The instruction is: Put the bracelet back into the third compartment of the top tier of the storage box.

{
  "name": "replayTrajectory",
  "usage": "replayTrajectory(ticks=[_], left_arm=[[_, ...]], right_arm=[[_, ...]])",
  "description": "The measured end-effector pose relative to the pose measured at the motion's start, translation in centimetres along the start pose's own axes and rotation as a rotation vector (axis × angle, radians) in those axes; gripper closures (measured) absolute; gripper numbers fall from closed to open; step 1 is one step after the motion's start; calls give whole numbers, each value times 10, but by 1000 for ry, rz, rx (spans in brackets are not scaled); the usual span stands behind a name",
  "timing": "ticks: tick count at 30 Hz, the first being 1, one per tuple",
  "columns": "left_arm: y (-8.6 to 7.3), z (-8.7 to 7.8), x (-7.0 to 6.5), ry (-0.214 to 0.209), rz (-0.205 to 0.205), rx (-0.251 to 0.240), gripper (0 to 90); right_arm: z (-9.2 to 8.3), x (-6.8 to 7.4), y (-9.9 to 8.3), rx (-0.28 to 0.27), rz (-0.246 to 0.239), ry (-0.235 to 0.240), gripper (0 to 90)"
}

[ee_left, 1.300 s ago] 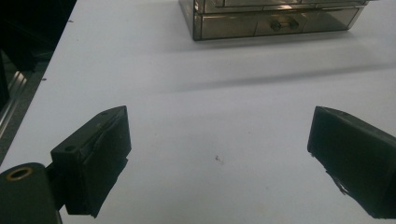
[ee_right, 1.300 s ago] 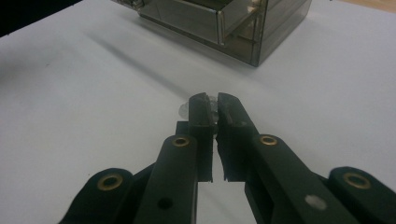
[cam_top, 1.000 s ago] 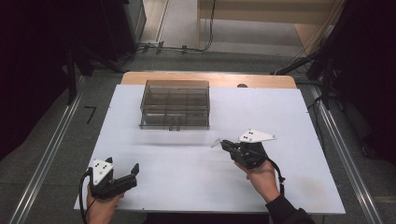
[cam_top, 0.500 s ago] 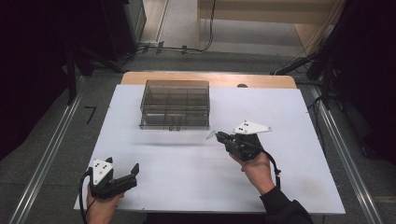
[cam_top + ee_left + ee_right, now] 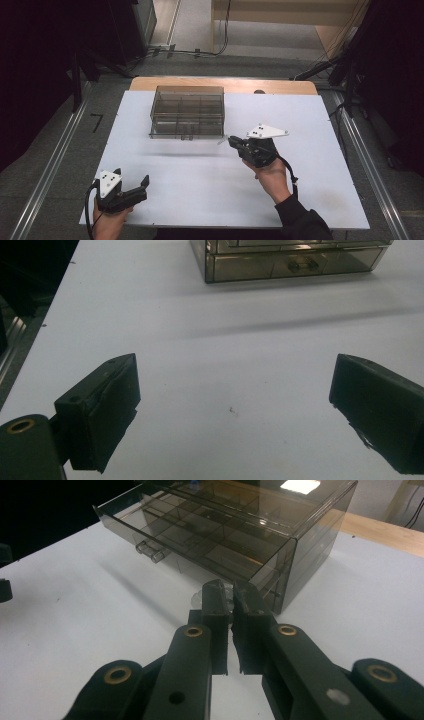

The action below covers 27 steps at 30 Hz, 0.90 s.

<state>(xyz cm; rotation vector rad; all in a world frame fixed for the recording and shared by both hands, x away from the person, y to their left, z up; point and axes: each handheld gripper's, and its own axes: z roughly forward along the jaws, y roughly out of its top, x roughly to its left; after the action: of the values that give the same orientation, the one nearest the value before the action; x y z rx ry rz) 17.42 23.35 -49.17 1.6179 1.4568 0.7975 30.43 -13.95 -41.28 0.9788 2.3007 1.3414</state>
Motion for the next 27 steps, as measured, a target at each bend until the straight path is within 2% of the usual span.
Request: replayTrajectory(ticks=[16,23,27], left_arm=[[0,0,0,-3,-1,1,65],[0,0,0,-4,0,2,65],[0,0,1,-6,0,1,65]], right_arm=[[-3,3,22,-46,-5,2,824],[7,2,29,-48,7,-12,824],[19,0,32,-37,16,-16,824]])
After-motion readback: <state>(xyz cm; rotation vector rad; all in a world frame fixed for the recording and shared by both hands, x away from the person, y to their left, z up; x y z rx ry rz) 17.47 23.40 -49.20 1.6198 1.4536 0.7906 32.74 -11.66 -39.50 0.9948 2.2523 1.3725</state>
